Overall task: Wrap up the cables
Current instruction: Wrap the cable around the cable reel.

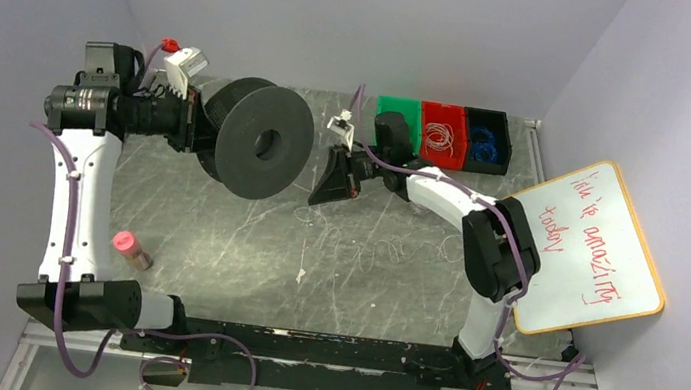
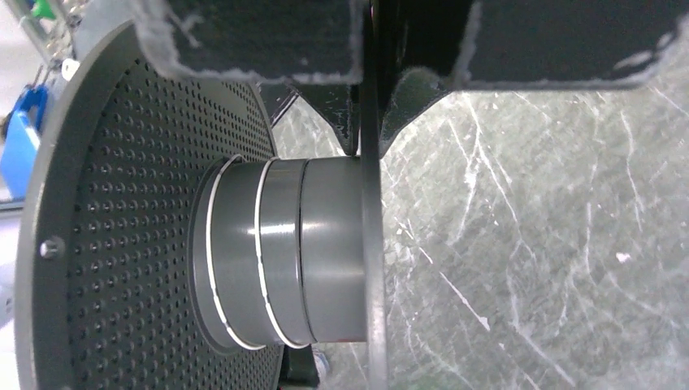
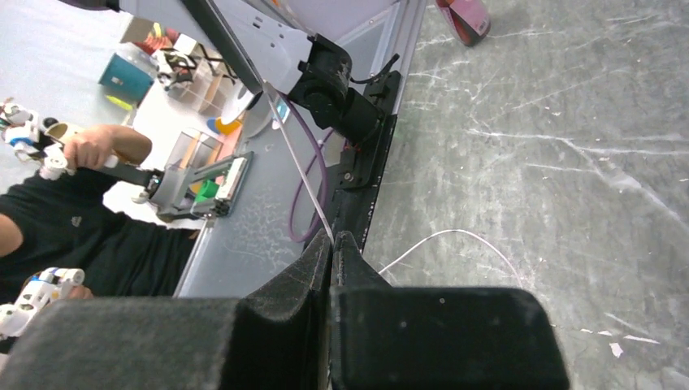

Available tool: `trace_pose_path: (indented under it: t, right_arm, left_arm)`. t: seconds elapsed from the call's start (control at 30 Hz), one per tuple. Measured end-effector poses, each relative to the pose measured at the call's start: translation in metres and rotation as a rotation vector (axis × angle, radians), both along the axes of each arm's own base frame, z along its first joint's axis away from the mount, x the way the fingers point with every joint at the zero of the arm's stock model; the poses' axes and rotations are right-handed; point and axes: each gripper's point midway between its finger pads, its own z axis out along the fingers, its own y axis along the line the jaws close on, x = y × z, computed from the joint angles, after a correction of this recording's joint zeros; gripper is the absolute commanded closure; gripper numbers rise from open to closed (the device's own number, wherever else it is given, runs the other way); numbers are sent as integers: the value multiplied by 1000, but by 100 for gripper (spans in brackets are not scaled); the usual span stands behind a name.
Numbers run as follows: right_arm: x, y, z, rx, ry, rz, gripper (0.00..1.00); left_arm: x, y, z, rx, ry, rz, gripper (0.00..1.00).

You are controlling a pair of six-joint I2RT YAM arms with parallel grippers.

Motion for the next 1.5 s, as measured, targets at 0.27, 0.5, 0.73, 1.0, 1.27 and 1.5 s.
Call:
trace_pose_path:
  t: [0.27, 0.5, 0.73, 1.0, 1.27, 1.5]
  right_arm:
    - [11, -16, 12, -5, 89, -17, 100]
    - [24, -33, 20, -26, 168, -49, 100]
    - [26, -44, 39, -22, 178, -70, 100]
    - [31, -52, 54, -1, 138, -108, 100]
    - [34, -54, 60, -5, 173, -135, 100]
    - [36, -57, 74, 11, 150, -177, 99]
  left_arm:
    - [-18, -6, -1, 106, -125, -193, 98]
    - [-25, -27, -23, 243, -182, -332, 98]
    - [-14, -28, -49, 400, -205, -329, 98]
    - [-1, -27, -61, 499, -234, -279, 98]
    - [6, -35, -84, 627, -238, -268, 98]
    - [15, -37, -90, 684, -238, -205, 98]
